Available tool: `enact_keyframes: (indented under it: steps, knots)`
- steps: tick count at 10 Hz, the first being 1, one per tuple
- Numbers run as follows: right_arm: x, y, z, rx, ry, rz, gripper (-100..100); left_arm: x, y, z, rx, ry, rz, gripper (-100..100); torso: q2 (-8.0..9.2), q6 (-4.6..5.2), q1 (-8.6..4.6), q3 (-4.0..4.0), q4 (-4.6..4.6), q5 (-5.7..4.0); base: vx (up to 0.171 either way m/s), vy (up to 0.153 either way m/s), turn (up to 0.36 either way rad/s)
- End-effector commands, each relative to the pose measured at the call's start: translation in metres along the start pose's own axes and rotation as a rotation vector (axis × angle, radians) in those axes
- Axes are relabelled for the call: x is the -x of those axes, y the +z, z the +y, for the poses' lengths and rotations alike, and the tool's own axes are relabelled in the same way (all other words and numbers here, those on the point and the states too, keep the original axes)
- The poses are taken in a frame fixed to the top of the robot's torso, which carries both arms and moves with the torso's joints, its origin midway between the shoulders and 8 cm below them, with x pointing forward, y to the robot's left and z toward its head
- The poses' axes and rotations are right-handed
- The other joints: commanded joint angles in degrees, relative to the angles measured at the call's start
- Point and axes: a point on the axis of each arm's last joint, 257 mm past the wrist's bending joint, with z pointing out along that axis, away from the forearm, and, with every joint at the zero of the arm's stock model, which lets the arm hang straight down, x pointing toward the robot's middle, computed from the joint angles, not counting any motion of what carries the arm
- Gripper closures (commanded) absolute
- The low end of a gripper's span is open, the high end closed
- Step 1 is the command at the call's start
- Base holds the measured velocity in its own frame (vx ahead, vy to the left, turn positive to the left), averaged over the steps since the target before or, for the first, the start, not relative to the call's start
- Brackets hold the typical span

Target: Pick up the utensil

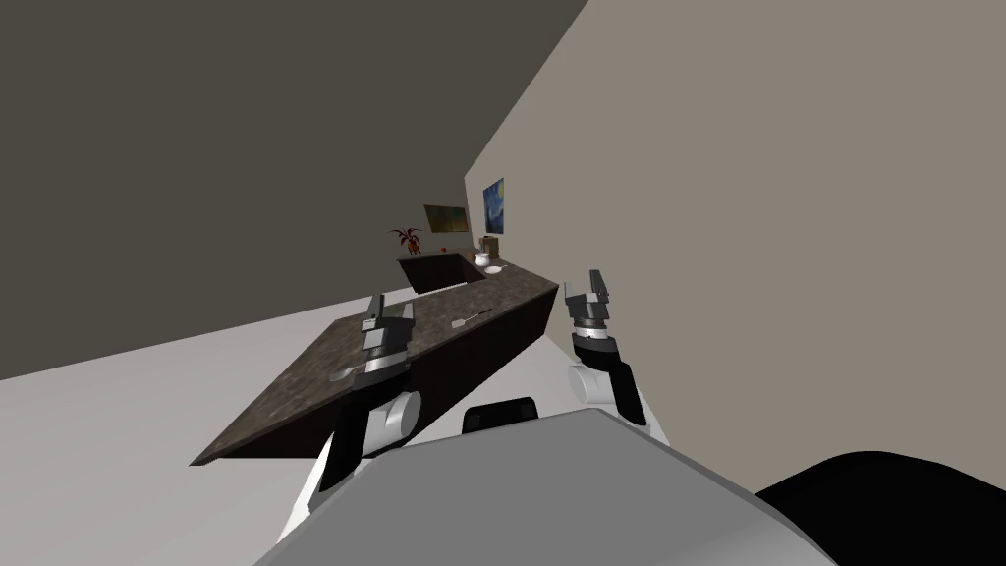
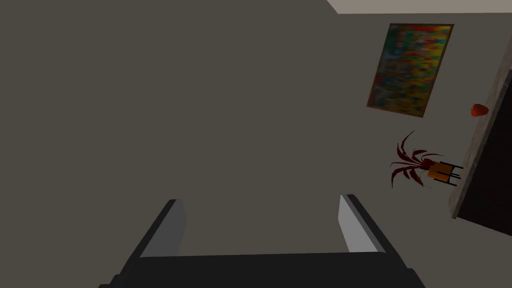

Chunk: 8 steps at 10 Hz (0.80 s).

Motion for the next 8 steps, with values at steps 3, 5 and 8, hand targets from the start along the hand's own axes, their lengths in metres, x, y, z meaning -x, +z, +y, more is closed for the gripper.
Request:
enact_keyframes:
  steps: [3, 5, 8]
  knots:
    - [0.0, 0.0, 0.0, 0.0, 0.0, 0.0, 0, -0.008, 0.002, 0.014, 0.045, -0.001, 0.068, -100, 0.02, 0.0, 0.04, 0.01, 0.0, 0.01, -0.004, 0.005, -0.003]
    - [0.0, 0.0, 0.0, 0.0, 0.0, 0.0, 0, -0.015, 0.003, 0.033, 0.11, -0.024, 0.115, -100, 0.01, 0.0, 0.05, 0.01, 0.0, 0.01, -0.005, 0.009, -0.005]
    - [0.0, 0.0, 0.0, 0.0, 0.0, 0.0, 0, -0.021, 0.004, 0.057, 0.192, -0.061, 0.157, -100, 0.03, 0.0, 0.07, 0.02, 0.01, 0.02, -0.012, 0.016, -0.005]
